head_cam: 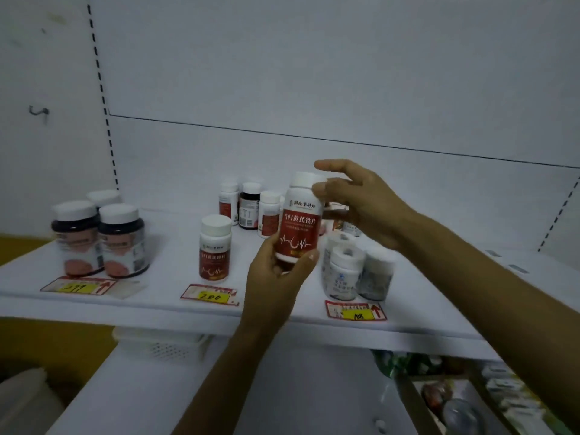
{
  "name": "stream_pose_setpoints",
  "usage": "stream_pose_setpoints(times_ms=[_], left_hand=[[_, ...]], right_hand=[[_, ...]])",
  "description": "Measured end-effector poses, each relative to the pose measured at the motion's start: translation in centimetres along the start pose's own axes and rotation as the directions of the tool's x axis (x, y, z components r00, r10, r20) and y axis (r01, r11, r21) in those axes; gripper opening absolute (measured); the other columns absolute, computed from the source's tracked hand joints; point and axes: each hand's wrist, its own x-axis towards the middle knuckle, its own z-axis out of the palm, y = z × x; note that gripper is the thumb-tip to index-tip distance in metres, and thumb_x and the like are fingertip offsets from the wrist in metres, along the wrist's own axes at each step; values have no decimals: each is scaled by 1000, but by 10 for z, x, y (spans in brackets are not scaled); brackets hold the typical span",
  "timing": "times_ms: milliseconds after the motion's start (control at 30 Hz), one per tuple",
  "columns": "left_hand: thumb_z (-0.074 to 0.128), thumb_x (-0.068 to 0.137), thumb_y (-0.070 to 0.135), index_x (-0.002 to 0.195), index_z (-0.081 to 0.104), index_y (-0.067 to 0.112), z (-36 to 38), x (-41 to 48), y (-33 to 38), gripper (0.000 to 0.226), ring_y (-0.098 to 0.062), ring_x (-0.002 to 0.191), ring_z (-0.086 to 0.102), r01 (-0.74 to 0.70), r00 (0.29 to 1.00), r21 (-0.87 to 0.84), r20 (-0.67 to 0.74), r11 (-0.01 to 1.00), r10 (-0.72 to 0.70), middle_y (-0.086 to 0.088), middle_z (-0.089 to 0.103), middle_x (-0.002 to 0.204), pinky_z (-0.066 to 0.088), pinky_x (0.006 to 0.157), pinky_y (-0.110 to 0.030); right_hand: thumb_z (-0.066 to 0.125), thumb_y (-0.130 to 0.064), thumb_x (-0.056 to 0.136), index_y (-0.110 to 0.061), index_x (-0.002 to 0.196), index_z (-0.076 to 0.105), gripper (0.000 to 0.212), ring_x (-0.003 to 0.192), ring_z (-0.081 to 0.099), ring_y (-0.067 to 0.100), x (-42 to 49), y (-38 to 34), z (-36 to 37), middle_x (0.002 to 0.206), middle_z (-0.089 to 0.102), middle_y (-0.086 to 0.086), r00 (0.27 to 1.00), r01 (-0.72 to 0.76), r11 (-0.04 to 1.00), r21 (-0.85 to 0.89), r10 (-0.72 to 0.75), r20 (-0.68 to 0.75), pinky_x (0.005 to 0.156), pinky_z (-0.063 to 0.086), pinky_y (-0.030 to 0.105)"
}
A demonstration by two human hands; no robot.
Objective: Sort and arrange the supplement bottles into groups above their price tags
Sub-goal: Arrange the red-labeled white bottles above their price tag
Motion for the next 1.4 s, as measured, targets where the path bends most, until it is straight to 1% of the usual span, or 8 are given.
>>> stream_pose_setpoints(times_ms=[200, 500, 600, 733, 900, 1067, 1267, 1400], left_hand=[[74, 70, 20, 115, 53, 21, -16, -81, 3, 50, -9, 97, 66, -19, 982, -40, -187, 999, 12, 4, 65, 108, 53, 72, -15], [78, 69, 25, 105, 54, 27, -56, -128, 7, 44, -3, 81, 67, 62, 958, 157, -286, 986, -14, 9, 67, 96, 54, 68, -14], [78, 62, 39, 110, 53, 23, -65, -127, 3, 56, -9, 89, 67, 63, 970, 252, -242, 966, 0, 4, 67, 103, 57, 76, -23], [78, 57, 48, 118, 48, 30, -87, -112, -6, 70, -1, 93, 58, 6, 999, 455, 29, 891, -21, 15, 59, 106, 52, 83, -22], [76, 69, 37, 132, 44, 23, -145, -68, -16, 72, -4, 100, 52, -66, 994, 577, 108, 814, 4, 7, 58, 121, 40, 78, -7], [73, 76, 32, 139, 35, 19, -171, -17, -21, 75, -12, 117, 48, -74, 991, 598, 134, 798, -9, -1, 47, 139, 44, 95, -28], [74, 73, 44, 148, 12, 21, -170, 40, -41, 100, -24, 136, 34, 13, 961, 658, 201, 753, -193, -4, 29, 152, 35, 109, -48], [74, 68, 51, 145, 18, 21, -169, 59, -49, 100, -24, 129, 45, 34, 951, 655, 212, 755, -226, -4, 43, 144, 41, 102, -44]], right_hand=[[71, -19, 76, -22, 130, 47, 59, 99, 67, 12, -86, 53, 68, 111, 69, -5, 994, -105, 967, 232, 101, 28, 79, 57, 26], [72, -22, 68, -18, 132, 43, 71, 104, 67, 18, -126, 69, 112, 117, 68, 5, 973, -176, 959, 224, 134, 191, 94, 53, 34], [70, -24, 75, -17, 128, 46, 60, 96, 69, 12, -127, 70, 124, 110, 69, 0, 980, -184, 965, 185, 165, 115, 83, 56, 24], [70, -19, 81, -17, 120, 49, 45, 74, 69, -2, -118, 74, 130, 96, 67, -9, 980, -184, 975, 123, 192, -59, 57, 51, 9], [74, -17, 79, -17, 126, 48, 53, 100, 62, 13, -79, 81, 133, 117, 61, 0, 936, -194, 979, 57, 202, -287, 84, 50, 26], [75, -13, 78, -14, 129, 47, 58, 111, 59, 20, -22, 95, 147, 127, 57, 5, 897, -197, 977, -82, 146, -418, 95, 49, 34], [70, -14, 83, -14, 130, 46, 53, 116, 56, 21, 11, 118, 161, 134, 56, 7, 860, -234, 953, -192, 110, -498, 94, 43, 29], [73, -19, 80, -16, 130, 46, 57, 104, 55, 13, 12, 126, 165, 128, 59, 4, 860, -232, 930, -283, 60, -507, 89, 43, 25]])
